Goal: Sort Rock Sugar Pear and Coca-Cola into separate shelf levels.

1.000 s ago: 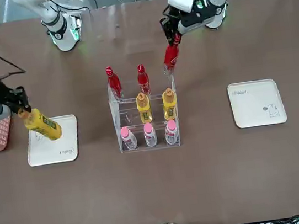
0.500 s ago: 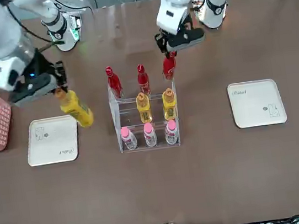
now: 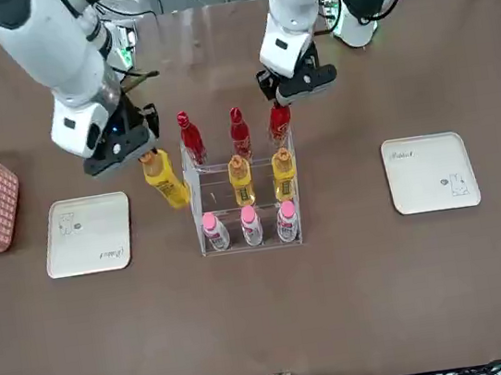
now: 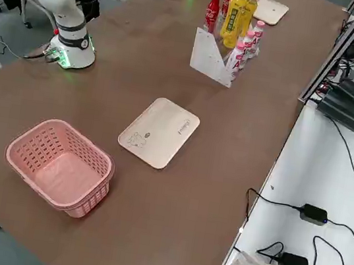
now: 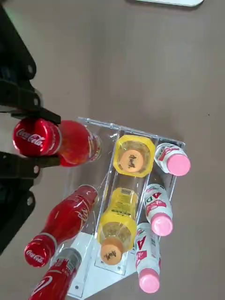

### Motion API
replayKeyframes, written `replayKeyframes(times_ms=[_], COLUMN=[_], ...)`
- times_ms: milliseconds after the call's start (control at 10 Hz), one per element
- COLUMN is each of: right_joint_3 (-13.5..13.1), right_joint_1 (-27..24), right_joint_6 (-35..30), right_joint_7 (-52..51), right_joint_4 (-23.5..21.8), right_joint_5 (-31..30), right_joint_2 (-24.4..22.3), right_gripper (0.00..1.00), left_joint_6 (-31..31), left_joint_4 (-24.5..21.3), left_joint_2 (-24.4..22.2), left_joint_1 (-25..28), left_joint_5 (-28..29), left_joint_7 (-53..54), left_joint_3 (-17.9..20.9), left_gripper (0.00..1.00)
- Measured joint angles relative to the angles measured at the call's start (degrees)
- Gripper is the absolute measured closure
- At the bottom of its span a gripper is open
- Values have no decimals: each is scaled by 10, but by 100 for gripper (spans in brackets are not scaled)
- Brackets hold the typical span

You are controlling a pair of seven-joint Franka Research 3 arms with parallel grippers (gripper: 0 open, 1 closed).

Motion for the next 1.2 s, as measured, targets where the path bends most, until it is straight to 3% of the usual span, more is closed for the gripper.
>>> replayKeyframes(times_ms=[600, 1200], right_joint_3=[3, 4], right_joint_1=[19, 26], right_joint_6=[3, 35], right_joint_7=[31, 49], right_joint_4=[7, 7], right_joint_5=[-2, -24], right_joint_2=[26, 47], right_gripper=[68, 68], left_joint_6=[6, 13], left_joint_4=[-4, -13], left_joint_2=[35, 49], left_joint_1=[-35, -40], left_joint_5=[58, 75], left_joint_7=[-59, -71], left_joint_3=[0, 1], left_gripper=[68, 68])
